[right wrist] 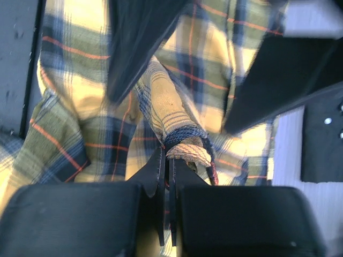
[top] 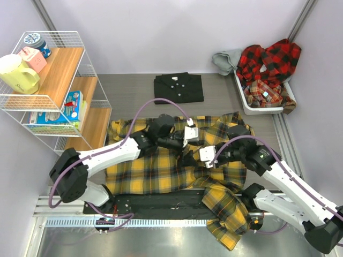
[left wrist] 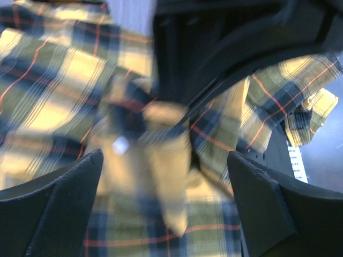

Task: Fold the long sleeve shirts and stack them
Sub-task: Fold the shirt

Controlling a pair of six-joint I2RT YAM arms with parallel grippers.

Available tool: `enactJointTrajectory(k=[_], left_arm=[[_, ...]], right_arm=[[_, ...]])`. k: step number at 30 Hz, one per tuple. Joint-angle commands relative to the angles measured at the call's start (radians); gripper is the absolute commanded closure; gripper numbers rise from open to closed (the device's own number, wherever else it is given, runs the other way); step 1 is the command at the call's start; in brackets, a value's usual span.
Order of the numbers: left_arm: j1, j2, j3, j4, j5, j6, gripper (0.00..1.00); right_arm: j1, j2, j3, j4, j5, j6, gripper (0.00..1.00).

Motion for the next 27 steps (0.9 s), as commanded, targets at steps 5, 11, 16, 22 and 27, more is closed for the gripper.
enactJointTrajectory(k=[5,11,16,22,27], left_arm=[[-0.039,-0.003,0.085,-0.079,-0.02,0.059,0.78],[-0.045,-0.156,0.064,-0.201,0.071,0.05,1.0],[-0.065,-0.272,0.084,-0.407,0.091,0.223,1.0],[-0.154,-0.328,0.136,-0.676,0.124,0.404,1.0],[-0.284,-0.341,0.167,-0.785,0.06,0.498,1.0]], right_arm=[[0.045,-0.06,0.072,0.108,0.027,0.075,0.99],[0.048,-0.115,0.077,0.138,0.056,0.131,0.34],[0.041,-0.131,0.078,0.164,0.419,0.277,0.15],[-0.178,-0.033,0.162,0.207,0.371,0.48,0.09],[-0.452,0.232,0.332,0.166,0.153,0.614,0.1]])
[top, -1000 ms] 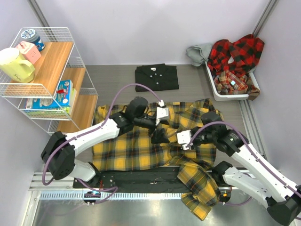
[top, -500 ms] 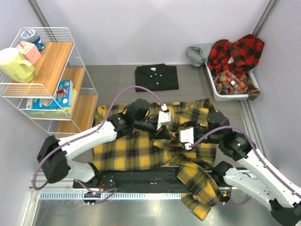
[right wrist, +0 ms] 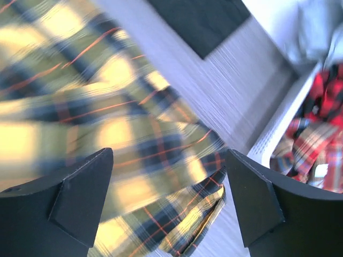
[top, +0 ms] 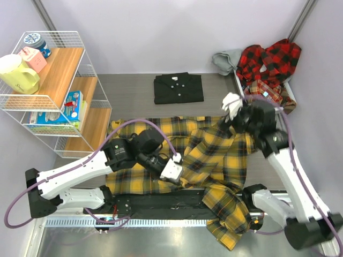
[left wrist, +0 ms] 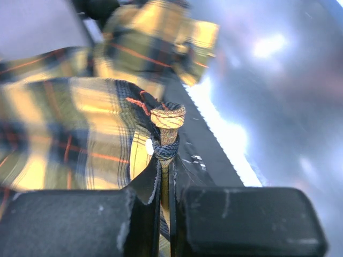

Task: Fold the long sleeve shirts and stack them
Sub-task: Fold the shirt

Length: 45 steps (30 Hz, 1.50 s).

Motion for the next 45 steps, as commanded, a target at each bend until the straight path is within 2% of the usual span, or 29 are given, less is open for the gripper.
enactJointTrajectory(k=[1,4,10,15,17,20,23,26,28,29,33,37,40,41,43,44,45], left_arm=[[-0.084,-0.021,0.062,-0.139,-0.009,0.114,1.0],[-0.101,0.013,0.097,-0.162,0.001,0.119,1.0],[-0.112,0.043,0.123,-0.176,-0.034,0.104,1.0],[-0.108,0.013,0.021,-0.011,-0.173,-0.019,1.0],[-0.106,0.003,0.005,0.02,-0.164,-0.016,1.0],[-0.106,0.014,0.005,0.031,-0.166,-0.05,1.0],[-0.104,0.007,-0.004,0.048,-0.186,-0.088,1.0],[-0.071,0.002,-0.032,0.13,-0.278,-0.212,1.0],[0.012,0.011,-0.033,0.174,-0.335,-0.273,1.0],[0.042,0.029,-0.03,0.213,-0.364,-0.328,1.0],[0.226,0.109,0.004,0.244,-0.588,-0.395,1.0],[0.291,0.197,0.016,0.231,-0.787,-0.413,1.0],[0.291,0.246,-0.009,0.234,-0.779,-0.361,0.79],[0.273,0.255,-0.03,0.238,-0.774,-0.349,0.57],[0.203,0.278,-0.054,0.267,-0.873,-0.259,0.5],[0.129,0.275,-0.074,0.272,-0.942,-0.211,0.45],[0.114,0.263,-0.103,0.274,-0.932,-0.19,0.43]], right_arm=[[-0.144,0.269,0.204,-0.014,-0.188,0.172,0.13],[-0.172,0.432,0.283,-0.067,-0.223,0.2,0.2],[-0.188,0.622,0.275,-0.117,-0.198,0.163,0.29],[-0.211,0.756,0.24,-0.075,-0.126,0.154,0.37],[-0.23,0.837,0.238,-0.029,-0.08,0.163,0.38],[-0.267,0.956,0.283,-0.031,-0.037,0.173,0.44],[-0.282,1.0,0.313,-0.065,-0.003,0.153,0.47],[-0.311,0.977,0.327,-0.154,-0.029,0.104,0.47],[-0.311,0.931,0.346,-0.188,-0.093,0.091,0.43],[-0.311,0.919,0.373,-0.23,-0.116,0.085,0.38],[-0.311,0.867,0.444,-0.355,-0.237,0.062,0.3],[-0.308,0.847,0.481,-0.438,-0.339,0.073,0.23],[-0.308,0.842,0.494,-0.459,-0.394,0.096,0.2],[-0.308,0.842,0.493,-0.459,-0.415,0.102,0.19],[-0.305,0.845,0.493,-0.458,-0.428,0.12,0.19],[-0.304,0.85,0.491,-0.462,-0.434,0.12,0.18],[-0.302,0.851,0.488,-0.463,-0.437,0.122,0.18]])
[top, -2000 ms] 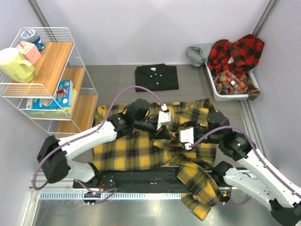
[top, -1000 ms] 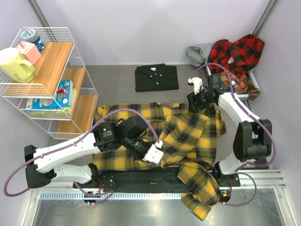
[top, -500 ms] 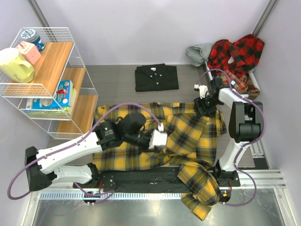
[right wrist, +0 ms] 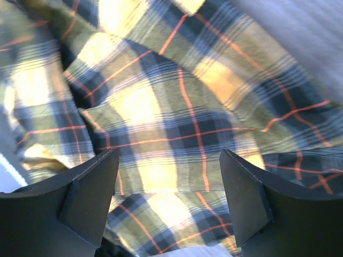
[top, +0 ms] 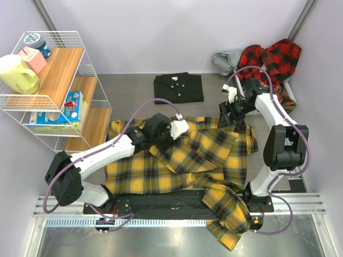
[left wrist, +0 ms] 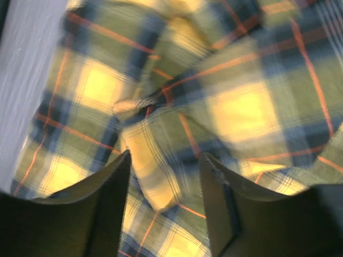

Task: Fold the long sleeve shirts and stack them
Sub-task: Fold the shirt

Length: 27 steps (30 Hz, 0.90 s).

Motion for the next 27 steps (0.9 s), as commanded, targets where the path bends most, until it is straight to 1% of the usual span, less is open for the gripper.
enactJointTrajectory(k=[1,2,3,5,6,9,10,11,12,14,18,27], left_arm=[[-0.131,-0.049,-0.069,0.046,-0.106,0.123,0.38],[-0.119,-0.07,-0.079,0.037,-0.038,0.114,0.28],[-0.074,-0.084,-0.086,0.023,-0.01,0.096,0.27],[0.03,-0.094,-0.079,-0.038,0.119,0.034,0.26],[0.141,-0.091,-0.074,-0.043,0.203,0.014,0.26],[0.251,-0.042,-0.042,-0.066,0.299,-0.021,0.26],[0.307,-0.023,-0.031,-0.077,0.337,-0.027,0.26],[0.334,0.001,-0.001,-0.092,0.378,-0.033,0.28],[0.348,0.059,0.015,-0.115,0.392,-0.038,0.3],[0.369,0.119,0.052,-0.127,0.382,-0.059,0.33],[0.403,0.256,0.089,-0.115,0.379,-0.133,0.33],[0.402,0.388,0.084,-0.074,0.373,-0.176,0.34]], right_arm=[[0.008,-0.014,0.012,-0.047,-0.082,0.022,0.19],[0.012,-0.014,0.003,-0.054,-0.084,0.021,0.19],[0.014,-0.014,-0.002,-0.057,-0.085,0.021,0.19],[0.031,-0.018,-0.017,-0.066,-0.09,0.019,0.21],[0.049,-0.024,-0.026,-0.064,-0.09,0.018,0.22],[0.077,-0.038,-0.068,-0.064,-0.09,0.01,0.26],[0.083,-0.04,-0.08,-0.064,-0.087,0.007,0.27],[0.1,-0.041,-0.101,-0.063,-0.087,0.007,0.3],[0.107,-0.044,-0.111,-0.06,-0.09,0.009,0.32],[0.14,-0.049,-0.132,-0.055,-0.093,0.021,0.35],[0.181,-0.077,-0.174,-0.021,-0.09,0.058,0.35],[0.193,-0.083,-0.235,0.005,-0.076,0.067,0.34]])
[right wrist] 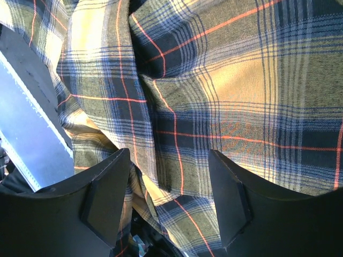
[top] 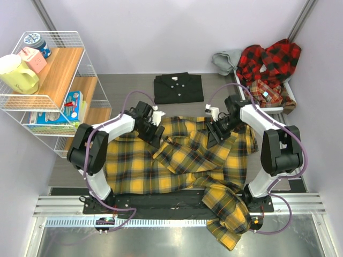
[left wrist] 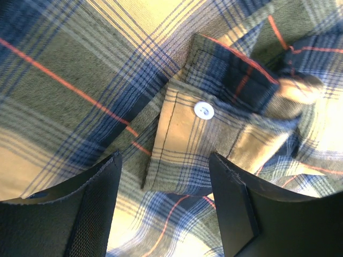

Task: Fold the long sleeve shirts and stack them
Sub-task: Fold the shirt

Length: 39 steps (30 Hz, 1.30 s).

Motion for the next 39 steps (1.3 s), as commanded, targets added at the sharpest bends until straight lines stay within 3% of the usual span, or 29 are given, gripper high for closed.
enactJointTrajectory(k=[1,8,14,26,32,33,36,39], left_arm=[[0.004,0.032,0.017,0.021,0.035,-0.035,0.34],[-0.03,-0.022,-0.009,0.06,-0.015,-0.046,0.47],[-0.065,-0.093,-0.02,0.069,-0.057,-0.026,0.48],[-0.077,0.046,-0.002,0.08,-0.088,-0.023,0.43],[-0.094,-0.057,-0.043,0.065,-0.112,-0.014,0.69],[-0.094,-0.08,-0.045,0.06,-0.127,-0.01,0.79],[-0.094,-0.16,-0.052,0.04,-0.129,-0.001,0.92],[-0.094,-0.213,-0.04,0.008,-0.124,0.008,1.0]], right_arm=[[0.0,-0.036,-0.02,0.031,-0.007,0.017,0.34],[0.002,-0.032,-0.032,0.037,0.006,0.017,0.35],[0.002,-0.024,-0.035,0.04,0.004,0.017,0.35],[0.0,-0.019,-0.035,0.042,0.015,0.014,0.35],[0.002,-0.016,-0.034,0.042,0.021,0.011,0.35],[0.002,-0.016,-0.034,0.043,0.021,0.012,0.35],[0.002,-0.012,-0.034,0.043,0.021,0.008,0.35],[0.003,-0.007,-0.029,0.043,0.024,0.006,0.35]])
